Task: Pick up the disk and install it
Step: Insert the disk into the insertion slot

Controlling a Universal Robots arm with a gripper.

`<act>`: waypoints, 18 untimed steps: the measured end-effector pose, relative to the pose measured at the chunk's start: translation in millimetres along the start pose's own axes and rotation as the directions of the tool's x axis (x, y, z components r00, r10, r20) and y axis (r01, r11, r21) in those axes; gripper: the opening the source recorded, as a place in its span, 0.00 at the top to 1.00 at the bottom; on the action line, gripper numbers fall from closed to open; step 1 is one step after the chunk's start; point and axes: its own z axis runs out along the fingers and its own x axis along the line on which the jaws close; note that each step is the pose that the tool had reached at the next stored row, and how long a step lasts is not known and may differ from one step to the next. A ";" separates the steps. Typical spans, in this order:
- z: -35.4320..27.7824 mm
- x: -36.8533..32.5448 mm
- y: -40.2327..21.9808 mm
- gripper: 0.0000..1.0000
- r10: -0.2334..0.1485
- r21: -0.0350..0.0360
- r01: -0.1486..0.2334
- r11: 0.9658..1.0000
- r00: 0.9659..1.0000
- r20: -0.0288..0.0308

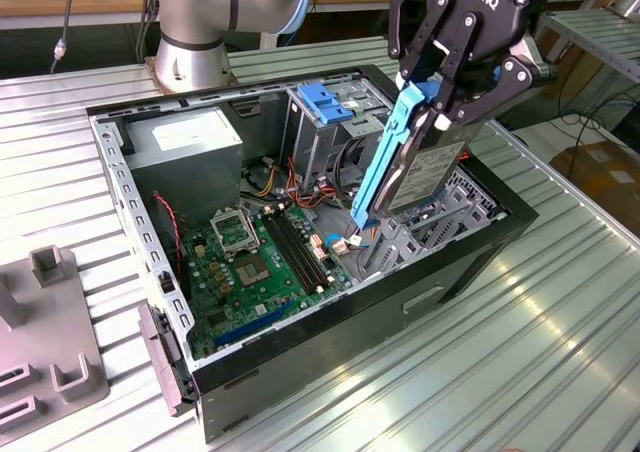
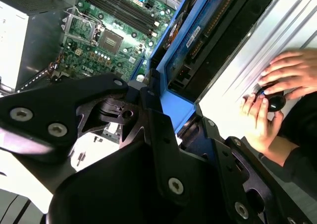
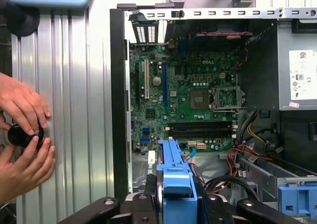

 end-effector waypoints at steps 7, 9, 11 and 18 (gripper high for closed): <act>5.8 -0.4 -47.0 0.63 0.000 0.000 0.000 1.000 1.000 0.000; 7.4 -1.5 -63.6 0.63 0.000 0.000 0.000 1.000 1.000 0.000; 8.3 -2.0 -71.5 0.63 0.000 0.000 0.000 1.000 1.000 0.000; 9.7 -2.9 -77.0 0.63 -0.003 0.000 0.003 1.000 1.000 0.000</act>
